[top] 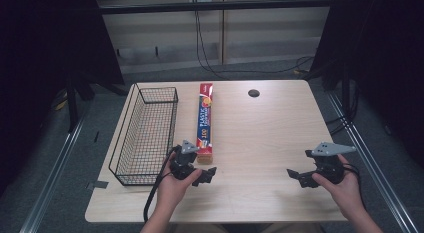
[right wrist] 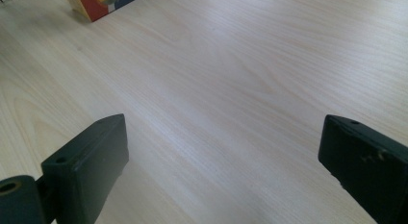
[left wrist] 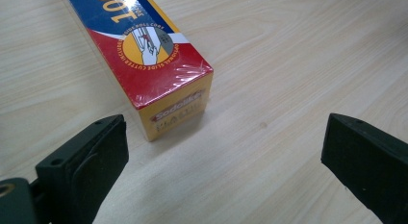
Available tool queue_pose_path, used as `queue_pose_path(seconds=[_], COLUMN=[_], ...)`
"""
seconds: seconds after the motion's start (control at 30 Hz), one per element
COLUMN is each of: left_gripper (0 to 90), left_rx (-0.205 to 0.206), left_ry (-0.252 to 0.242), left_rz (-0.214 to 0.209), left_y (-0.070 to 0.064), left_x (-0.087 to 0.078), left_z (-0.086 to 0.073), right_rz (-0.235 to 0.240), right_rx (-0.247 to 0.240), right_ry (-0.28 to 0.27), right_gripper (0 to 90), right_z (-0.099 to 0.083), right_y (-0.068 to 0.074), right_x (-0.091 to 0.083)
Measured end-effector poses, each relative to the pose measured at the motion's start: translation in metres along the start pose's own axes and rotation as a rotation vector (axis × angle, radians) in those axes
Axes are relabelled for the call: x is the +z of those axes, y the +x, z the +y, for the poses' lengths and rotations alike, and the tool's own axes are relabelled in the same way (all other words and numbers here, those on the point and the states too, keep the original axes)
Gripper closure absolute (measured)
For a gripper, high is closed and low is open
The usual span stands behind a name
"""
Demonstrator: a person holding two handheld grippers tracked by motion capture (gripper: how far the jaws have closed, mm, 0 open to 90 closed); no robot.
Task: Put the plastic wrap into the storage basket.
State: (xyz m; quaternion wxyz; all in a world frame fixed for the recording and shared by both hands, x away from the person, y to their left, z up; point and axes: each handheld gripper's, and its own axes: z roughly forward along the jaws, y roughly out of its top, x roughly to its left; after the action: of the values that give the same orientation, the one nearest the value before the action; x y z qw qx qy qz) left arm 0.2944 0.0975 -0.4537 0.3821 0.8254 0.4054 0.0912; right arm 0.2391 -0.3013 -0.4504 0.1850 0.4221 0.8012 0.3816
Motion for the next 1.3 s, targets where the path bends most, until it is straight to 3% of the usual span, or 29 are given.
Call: queue_pose_path(seconds=[0.27,0.33,0.4,0.43,0.47,0.6,0.7,0.73,0.83,1.1,1.3], left_gripper=[0.9,0.1,0.1,0.1,0.1,0.1,0.1,0.1,0.1,1.8,2.7], left_rx=[0.0,0.002,-0.011,-0.037,-0.033,-0.037,-0.047,-0.068,-0.087,-0.126,-0.156], left_ry=[-0.015,-0.002,-0.006,-0.018,-0.011,0.002,0.001,0.009,0.002,0.019,0.027], left_rz=[-0.008,-0.029,-0.038,-0.053,-0.066,-0.072,-0.065,-0.041,-0.023,0.044,0.058], left_y=[0.0,-0.001,-0.001,-0.003,-0.003,-0.006,-0.006,-0.005,-0.004,0.013,0.02], left_x=[0.002,0.001,0.002,0.003,0.004,0.007,0.007,0.007,0.007,0.01,0.017], left_z=[0.012,0.017,0.018,0.021,0.023,0.032,0.038,0.043,0.048,0.072,0.082], right_rz=[-0.005,-0.009,-0.004,0.001,-0.003,0.001,0.0,0.0,0.008,0.005,0.001], right_rx=[0.009,0.014,0.01,0.011,0.007,0.018,0.02,0.024,0.025,0.006,0.007], right_ry=[0.01,0.013,0.012,0.018,0.017,0.01,0.011,0.006,0.005,0.006,0.003], right_gripper=[2.9,2.8,2.9,2.9,2.9,2.9,2.9,2.9,2.9,3.0,3.0], right_z=[-0.003,-0.005,-0.006,-0.007,-0.007,-0.006,-0.006,-0.005,-0.004,-0.003,-0.003], right_y=[0.004,0.007,0.008,0.008,0.009,0.008,0.007,0.006,0.005,0.006,0.005], right_x=[0.002,0.001,0.001,0.0,0.0,-0.002,-0.001,-0.001,0.001,0.002,0.001])
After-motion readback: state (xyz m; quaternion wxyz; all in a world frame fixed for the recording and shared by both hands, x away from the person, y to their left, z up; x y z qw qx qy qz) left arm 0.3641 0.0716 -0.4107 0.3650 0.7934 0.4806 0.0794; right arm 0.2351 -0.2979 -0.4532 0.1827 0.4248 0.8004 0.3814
